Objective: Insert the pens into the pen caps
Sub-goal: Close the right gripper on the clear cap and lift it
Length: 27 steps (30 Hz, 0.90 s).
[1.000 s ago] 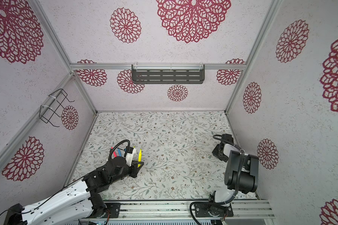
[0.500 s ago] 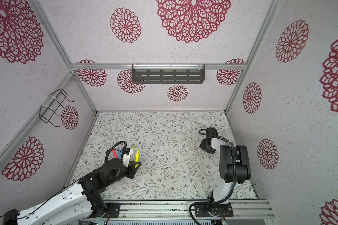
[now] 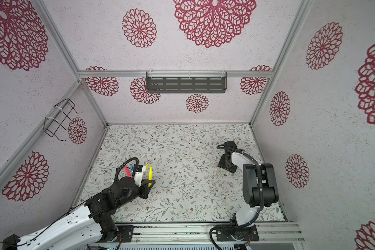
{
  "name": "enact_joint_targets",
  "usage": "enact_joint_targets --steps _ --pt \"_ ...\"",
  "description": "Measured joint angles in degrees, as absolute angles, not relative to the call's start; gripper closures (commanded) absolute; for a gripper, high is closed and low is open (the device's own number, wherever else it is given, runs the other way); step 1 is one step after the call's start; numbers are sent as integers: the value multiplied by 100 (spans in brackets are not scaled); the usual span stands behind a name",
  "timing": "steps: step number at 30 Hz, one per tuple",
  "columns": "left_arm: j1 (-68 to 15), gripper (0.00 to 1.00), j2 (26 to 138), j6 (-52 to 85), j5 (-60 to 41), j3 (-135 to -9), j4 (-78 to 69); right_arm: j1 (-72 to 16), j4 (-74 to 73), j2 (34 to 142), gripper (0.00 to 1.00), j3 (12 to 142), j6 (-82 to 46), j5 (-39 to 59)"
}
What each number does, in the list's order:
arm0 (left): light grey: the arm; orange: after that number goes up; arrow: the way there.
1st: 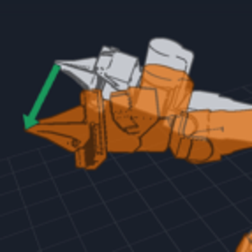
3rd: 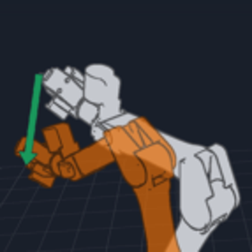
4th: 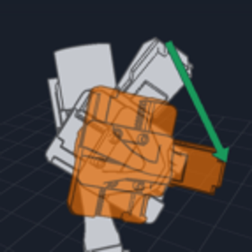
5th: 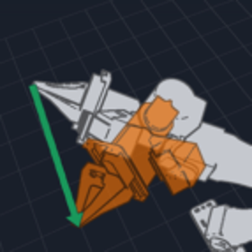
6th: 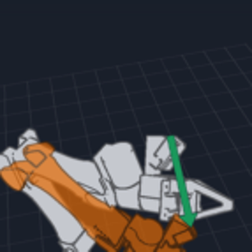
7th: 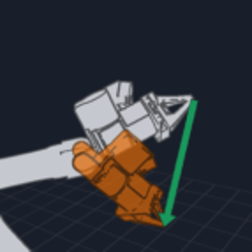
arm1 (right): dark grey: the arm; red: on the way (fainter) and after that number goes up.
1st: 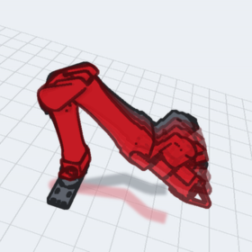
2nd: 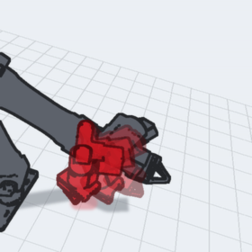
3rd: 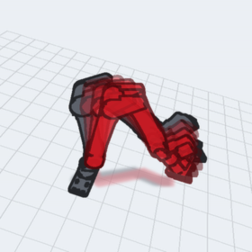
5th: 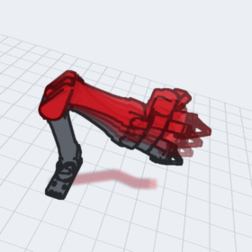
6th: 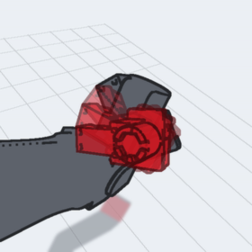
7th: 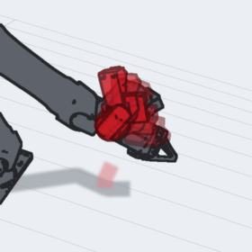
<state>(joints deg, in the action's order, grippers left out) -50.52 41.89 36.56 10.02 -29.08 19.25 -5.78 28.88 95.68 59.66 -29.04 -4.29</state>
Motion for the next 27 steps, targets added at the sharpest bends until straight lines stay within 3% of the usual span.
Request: enact_joint_targets --steps 15,27 --pt "-5052 100 4185 3656 1002 -2908 1966 -1234 3155 9579 61 6272 -2906 -451" --pt "-5052 100 3844 3691 1098 -2884 2178 -1282 3159 10158 64 6276 -2906 -582"
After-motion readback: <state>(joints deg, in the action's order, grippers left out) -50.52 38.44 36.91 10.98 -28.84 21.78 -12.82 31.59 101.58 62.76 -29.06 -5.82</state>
